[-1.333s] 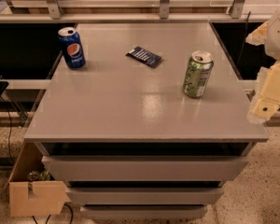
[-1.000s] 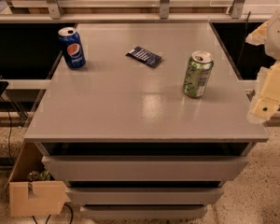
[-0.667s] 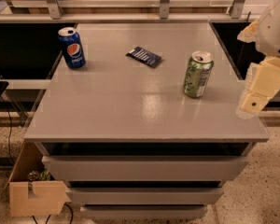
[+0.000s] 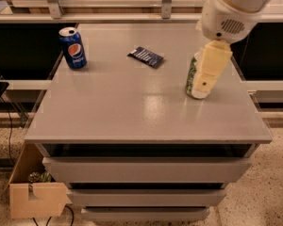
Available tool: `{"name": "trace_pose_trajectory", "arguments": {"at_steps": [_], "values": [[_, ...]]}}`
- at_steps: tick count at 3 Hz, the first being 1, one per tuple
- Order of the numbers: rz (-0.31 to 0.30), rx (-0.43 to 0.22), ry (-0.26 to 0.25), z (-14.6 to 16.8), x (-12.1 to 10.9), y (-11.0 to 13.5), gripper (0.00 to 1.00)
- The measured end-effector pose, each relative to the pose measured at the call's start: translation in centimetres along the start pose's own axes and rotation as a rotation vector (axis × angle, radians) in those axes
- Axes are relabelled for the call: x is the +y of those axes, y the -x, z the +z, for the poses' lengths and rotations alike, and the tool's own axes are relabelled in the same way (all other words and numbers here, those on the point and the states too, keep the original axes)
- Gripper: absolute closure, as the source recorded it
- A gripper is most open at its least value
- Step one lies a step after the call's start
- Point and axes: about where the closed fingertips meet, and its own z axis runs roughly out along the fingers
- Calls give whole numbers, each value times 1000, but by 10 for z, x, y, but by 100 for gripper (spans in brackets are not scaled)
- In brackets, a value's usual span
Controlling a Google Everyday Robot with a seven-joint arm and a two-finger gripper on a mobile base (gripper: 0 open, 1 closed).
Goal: Pick rxbar blueberry
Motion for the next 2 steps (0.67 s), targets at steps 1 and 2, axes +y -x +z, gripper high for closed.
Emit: {"name": "trace_pose_trajectory", "arguments": {"at_steps": [1,2], "values": [[-14,20,-28,23,-33,41,0],[-14,19,-28,23,-33,41,0]]}}
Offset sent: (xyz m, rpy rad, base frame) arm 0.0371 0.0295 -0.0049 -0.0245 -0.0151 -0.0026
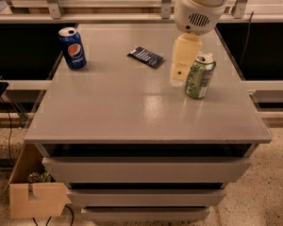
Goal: Pick rxbar blueberry
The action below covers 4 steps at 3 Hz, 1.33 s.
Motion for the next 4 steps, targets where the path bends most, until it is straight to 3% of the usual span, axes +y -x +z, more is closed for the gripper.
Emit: {"name": "trace_pose_trajectory", "arguments": {"at_steps": [2,4], "values": [[64,-26,-22,41,-38,22,0],[173,-35,-14,89,-79,46,0]]}}
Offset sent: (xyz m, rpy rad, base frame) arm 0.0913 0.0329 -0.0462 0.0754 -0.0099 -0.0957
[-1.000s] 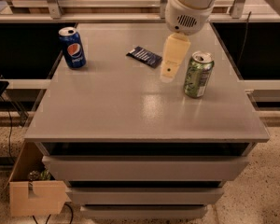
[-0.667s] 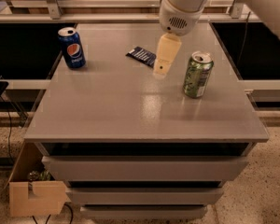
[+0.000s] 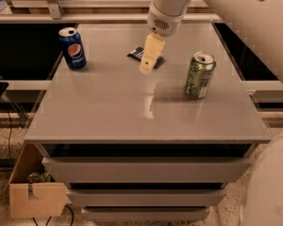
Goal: Pick rxbar blueberry
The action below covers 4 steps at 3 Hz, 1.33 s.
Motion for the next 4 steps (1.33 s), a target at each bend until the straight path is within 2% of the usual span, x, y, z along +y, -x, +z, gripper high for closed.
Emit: {"name": "trace_pose_trajectory", "arguments": {"at_steps": [1,2,4], "values": [[56,-19,19,28,-12,17,0],[115,-67,40,56,-15,31,0],[192,-154,14,108,-28,49,0]]}}
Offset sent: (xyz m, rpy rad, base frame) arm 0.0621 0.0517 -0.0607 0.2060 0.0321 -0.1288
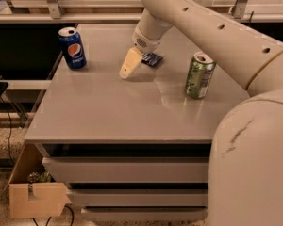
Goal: Pick rxbar blueberry
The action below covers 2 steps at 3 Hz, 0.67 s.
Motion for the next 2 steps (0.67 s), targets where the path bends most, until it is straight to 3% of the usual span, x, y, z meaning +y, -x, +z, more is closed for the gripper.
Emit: {"name": "trace_pose_trajectory", "arguments": {"at_steps": [1,2], "values": [[31,-4,-4,21,-9,-2,18],[35,-4,-4,19,-10,-1,41]]}}
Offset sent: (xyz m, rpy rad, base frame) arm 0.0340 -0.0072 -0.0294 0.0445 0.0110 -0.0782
